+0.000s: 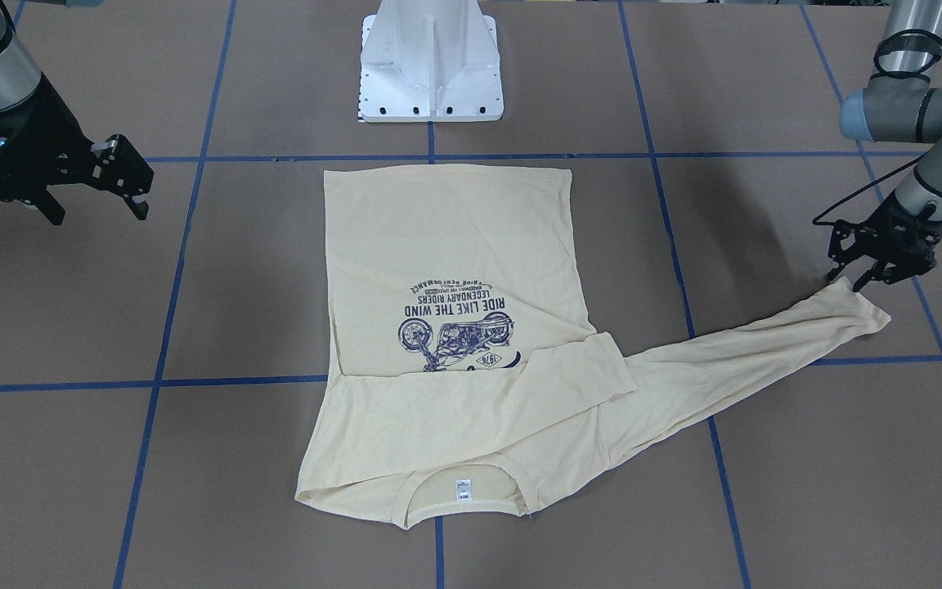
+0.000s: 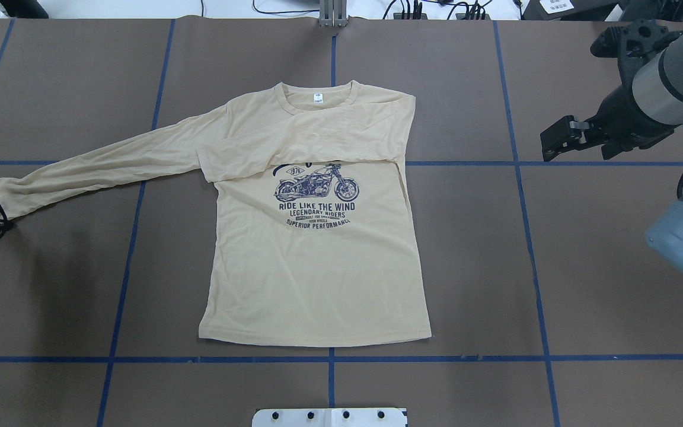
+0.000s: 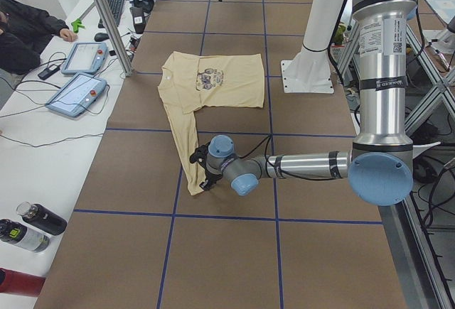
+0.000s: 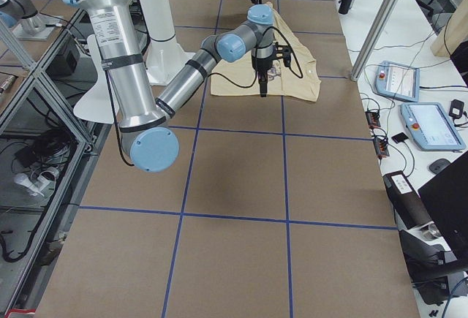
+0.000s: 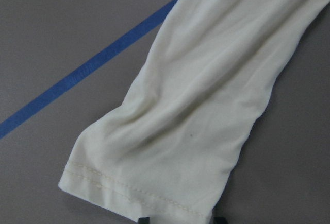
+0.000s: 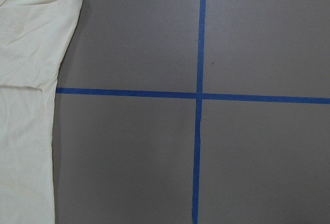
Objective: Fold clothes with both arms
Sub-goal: 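Move the left gripper to the other sleeve cuff and grasp it, then fold the held sleeve across the shirt front with the left gripper, then release the sleeve with the left gripper while both grippers move to the hem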
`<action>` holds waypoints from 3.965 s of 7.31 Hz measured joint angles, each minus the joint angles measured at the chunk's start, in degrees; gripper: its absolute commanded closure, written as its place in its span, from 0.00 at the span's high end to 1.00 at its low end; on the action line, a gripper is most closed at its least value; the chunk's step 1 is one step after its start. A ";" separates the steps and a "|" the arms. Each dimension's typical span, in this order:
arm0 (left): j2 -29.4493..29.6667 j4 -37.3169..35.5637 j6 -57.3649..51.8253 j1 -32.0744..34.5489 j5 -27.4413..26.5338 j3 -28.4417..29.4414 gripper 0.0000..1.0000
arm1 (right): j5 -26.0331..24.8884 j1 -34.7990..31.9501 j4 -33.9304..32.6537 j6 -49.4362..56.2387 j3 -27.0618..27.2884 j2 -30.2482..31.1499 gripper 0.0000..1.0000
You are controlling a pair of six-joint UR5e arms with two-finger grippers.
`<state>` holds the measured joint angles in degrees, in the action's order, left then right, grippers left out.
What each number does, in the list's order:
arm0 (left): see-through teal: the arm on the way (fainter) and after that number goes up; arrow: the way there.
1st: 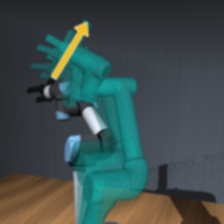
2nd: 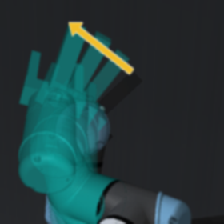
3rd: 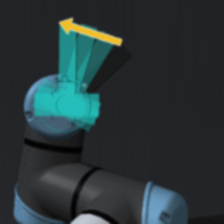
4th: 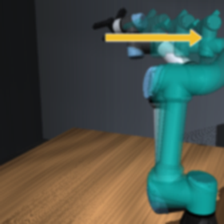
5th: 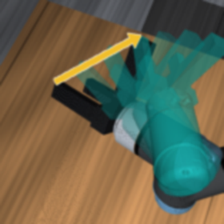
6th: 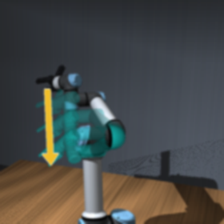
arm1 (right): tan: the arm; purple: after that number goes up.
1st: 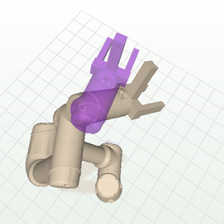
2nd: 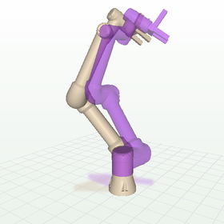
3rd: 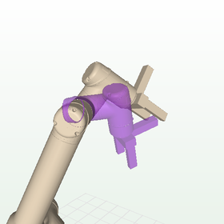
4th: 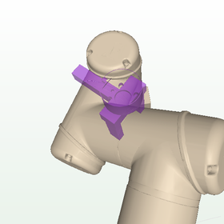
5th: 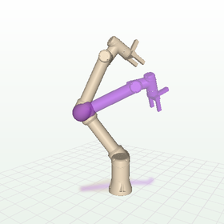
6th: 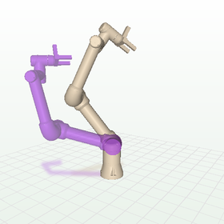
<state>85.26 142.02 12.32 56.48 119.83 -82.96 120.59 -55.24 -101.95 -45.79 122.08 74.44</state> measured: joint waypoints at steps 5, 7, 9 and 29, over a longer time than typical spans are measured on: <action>-0.35 -0.91 -0.12 0.57 0.46 -6.75 0.00 | 0.00 0.04 0.00 -0.11 0.07 -0.16 1.00; 2.92 -11.82 0.42 0.84 0.69 -15.40 0.00 | -0.02 0.10 0.04 -0.19 0.06 -0.26 1.00; 14.45 -35.44 1.67 0.82 0.69 -23.95 0.00 | -0.07 0.13 0.01 -0.25 0.06 -0.35 1.00; 35.76 -46.78 45.50 -25.50 -8.49 -26.77 1.00 | -24.59 32.15 9.70 -42.51 2.98 -1.61 1.00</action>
<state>121.02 95.25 57.83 30.99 111.35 -109.73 96.00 -23.09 -92.25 -88.31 125.06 72.83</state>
